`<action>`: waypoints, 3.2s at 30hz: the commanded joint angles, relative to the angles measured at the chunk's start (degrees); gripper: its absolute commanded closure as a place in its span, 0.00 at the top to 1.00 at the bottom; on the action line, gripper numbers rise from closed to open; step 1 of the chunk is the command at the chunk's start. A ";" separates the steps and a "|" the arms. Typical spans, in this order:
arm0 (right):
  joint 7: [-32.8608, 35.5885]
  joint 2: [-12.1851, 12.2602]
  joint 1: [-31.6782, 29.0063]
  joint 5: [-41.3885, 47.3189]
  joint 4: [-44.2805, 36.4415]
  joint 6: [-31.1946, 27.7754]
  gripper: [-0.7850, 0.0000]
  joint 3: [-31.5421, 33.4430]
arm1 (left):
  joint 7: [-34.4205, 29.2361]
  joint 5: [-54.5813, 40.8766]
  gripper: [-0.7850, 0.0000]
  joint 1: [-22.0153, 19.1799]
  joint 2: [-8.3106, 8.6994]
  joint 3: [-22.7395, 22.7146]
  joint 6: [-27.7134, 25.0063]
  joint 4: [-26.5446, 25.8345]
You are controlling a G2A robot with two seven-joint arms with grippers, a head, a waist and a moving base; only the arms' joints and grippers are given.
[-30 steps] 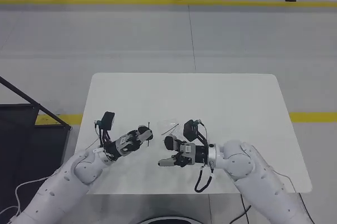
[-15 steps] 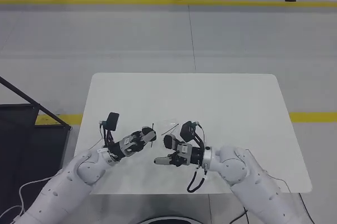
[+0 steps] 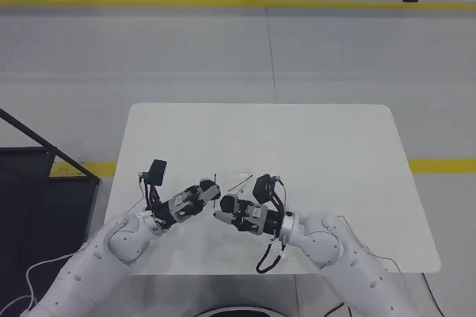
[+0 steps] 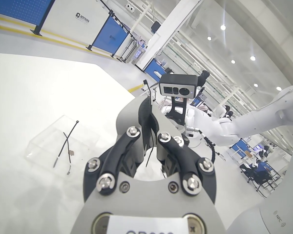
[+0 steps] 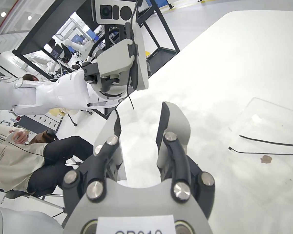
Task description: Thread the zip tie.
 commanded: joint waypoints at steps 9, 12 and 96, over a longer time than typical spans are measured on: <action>1.32 -0.81 1.77 4.20 2.68 -3.54 0.26 -0.96 | -1.34 -0.19 0.00 0.46 -0.87 -0.64 -0.55 0.43; 2.28 -1.01 2.22 5.73 3.41 -4.41 0.22 -1.24 | -1.57 -0.21 0.00 0.59 -1.11 -0.94 -0.69 0.42; 22.70 0.29 6.04 9.59 1.70 -4.64 0.00 1.07 | -26.51 -20.65 0.35 -1.73 -5.24 -3.55 -5.18 7.43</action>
